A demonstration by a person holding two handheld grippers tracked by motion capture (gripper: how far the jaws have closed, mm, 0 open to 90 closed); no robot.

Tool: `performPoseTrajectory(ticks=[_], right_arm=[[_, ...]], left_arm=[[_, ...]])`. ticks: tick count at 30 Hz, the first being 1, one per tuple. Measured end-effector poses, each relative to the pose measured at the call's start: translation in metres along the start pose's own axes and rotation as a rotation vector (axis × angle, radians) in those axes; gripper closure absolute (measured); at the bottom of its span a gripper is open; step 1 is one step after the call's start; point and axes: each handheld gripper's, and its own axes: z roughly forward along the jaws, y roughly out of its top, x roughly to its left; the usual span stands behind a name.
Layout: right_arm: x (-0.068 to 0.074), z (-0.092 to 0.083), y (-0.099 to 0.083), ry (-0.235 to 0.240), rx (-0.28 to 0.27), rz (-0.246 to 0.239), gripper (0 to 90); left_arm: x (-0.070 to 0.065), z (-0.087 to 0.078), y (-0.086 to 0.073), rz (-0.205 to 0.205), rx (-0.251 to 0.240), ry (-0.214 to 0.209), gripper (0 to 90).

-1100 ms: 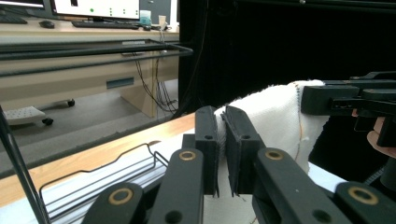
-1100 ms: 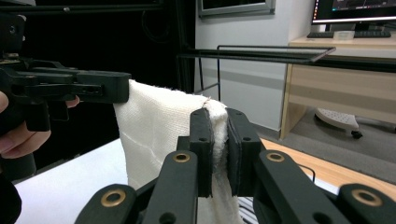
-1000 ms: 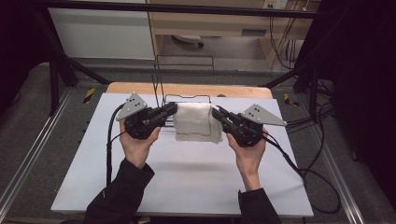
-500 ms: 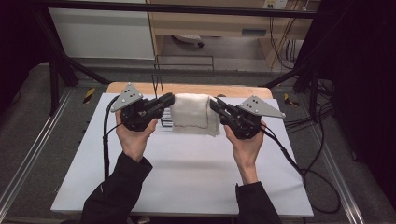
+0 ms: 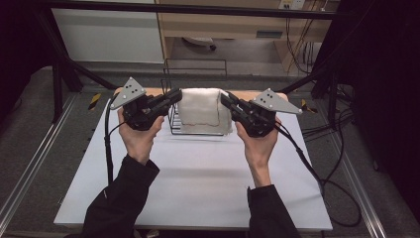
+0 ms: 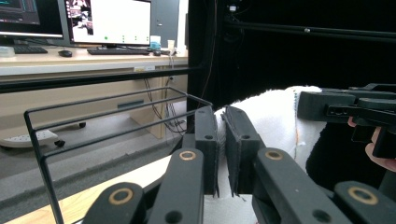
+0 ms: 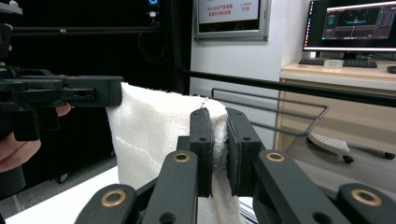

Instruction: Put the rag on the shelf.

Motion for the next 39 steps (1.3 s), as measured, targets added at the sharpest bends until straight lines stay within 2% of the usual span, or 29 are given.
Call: performPoseTrajectory(ticks=[16, 39], right_arm=[[-0.002, 0.018, 0.023, -0.008, -0.023, -0.012, 82.5], [-0.005, 0.039, 0.056, -0.024, -0.063, -0.041, 82.5]], left_arm=[[0.013, 0.001, 0.023, 0.007, -0.032, 0.02, 84.1], [0.027, 0.006, 0.053, 0.046, -0.072, 0.047, 84.2]])
